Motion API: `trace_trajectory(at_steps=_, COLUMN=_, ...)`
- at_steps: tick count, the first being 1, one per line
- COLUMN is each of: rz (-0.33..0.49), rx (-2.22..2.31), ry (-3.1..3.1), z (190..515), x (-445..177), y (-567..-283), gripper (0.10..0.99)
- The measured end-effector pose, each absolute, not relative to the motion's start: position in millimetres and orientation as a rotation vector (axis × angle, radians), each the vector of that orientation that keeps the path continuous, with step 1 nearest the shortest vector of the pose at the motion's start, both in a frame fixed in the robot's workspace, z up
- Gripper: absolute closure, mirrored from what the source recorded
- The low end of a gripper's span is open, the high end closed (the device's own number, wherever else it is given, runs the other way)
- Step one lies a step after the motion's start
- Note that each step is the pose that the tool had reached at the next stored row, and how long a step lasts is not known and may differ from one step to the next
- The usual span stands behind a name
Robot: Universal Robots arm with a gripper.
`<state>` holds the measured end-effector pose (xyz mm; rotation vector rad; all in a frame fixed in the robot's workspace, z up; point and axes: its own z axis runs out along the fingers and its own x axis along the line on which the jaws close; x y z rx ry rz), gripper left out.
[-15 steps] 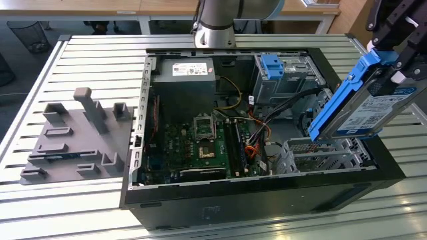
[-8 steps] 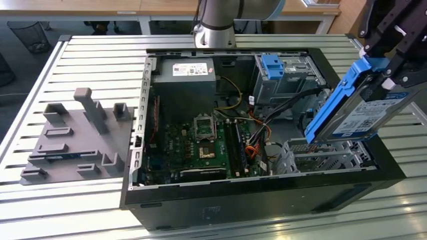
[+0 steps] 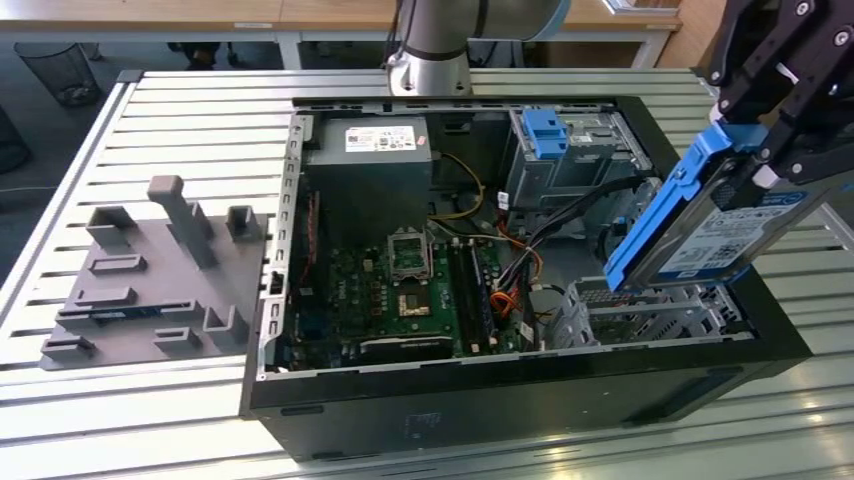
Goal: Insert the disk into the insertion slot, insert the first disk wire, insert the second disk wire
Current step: 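Insert the disk into the insertion slot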
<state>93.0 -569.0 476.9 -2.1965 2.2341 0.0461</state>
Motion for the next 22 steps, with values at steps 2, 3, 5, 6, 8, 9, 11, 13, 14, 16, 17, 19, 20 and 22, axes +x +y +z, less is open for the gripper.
trace_trajectory(at_steps=2, rz=0.046, rx=-2.196, ry=2.234, z=475.3, x=92.8, y=-568.9, gripper=0.722)
trace_trajectory(at_steps=3, rz=0.046, rx=-2.196, ry=2.234, z=474.7, x=92.7, y=-568.8, gripper=0.722)
trace_trajectory(at_steps=5, rz=0.046, rx=-2.196, ry=2.234, z=473.9, x=92.4, y=-568.6, gripper=0.722)
trace_trajectory(at_steps=6, rz=0.046, rx=-2.197, ry=2.234, z=473.6, x=92.2, y=-568.5, gripper=0.722)
trace_trajectory(at_steps=8, rz=0.046, rx=-2.196, ry=2.234, z=472.9, x=91.7, y=-568.4, gripper=0.722)
trace_trajectory(at_steps=9, rz=0.046, rx=-2.196, ry=2.234, z=472.6, x=91.4, y=-568.3, gripper=0.722)
trace_trajectory(at_steps=11, rz=0.046, rx=-2.196, ry=2.234, z=472.1, x=90.7, y=-568.1, gripper=0.722)
trace_trajectory(at_steps=13, rz=0.046, rx=-2.197, ry=2.234, z=471.4, x=90.3, y=-567.9, gripper=0.722)
trace_trajectory(at_steps=14, rz=0.046, rx=-2.197, ry=2.234, z=471.2, x=90.3, y=-567.7, gripper=0.722)
trace_trajectory(at_steps=16, rz=0.046, rx=-2.196, ry=2.234, z=470.5, x=90.1, y=-567.3, gripper=0.722)
trace_trajectory(at_steps=17, rz=0.046, rx=-2.196, ry=2.234, z=470.0, x=90.0, y=-567.1, gripper=0.722)
trace_trajectory(at_steps=19, rz=0.046, rx=-2.196, ry=2.234, z=469.2, x=89.8, y=-566.7, gripper=0.722)
trace_trajectory(at_steps=20, rz=0.046, rx=-2.196, ry=2.234, z=468.7, x=89.8, y=-566.5, gripper=0.722)
trace_trajectory(at_steps=22, rz=0.046, rx=-2.196, ry=2.234, z=467.7, x=89.7, y=-566.3, gripper=0.722)
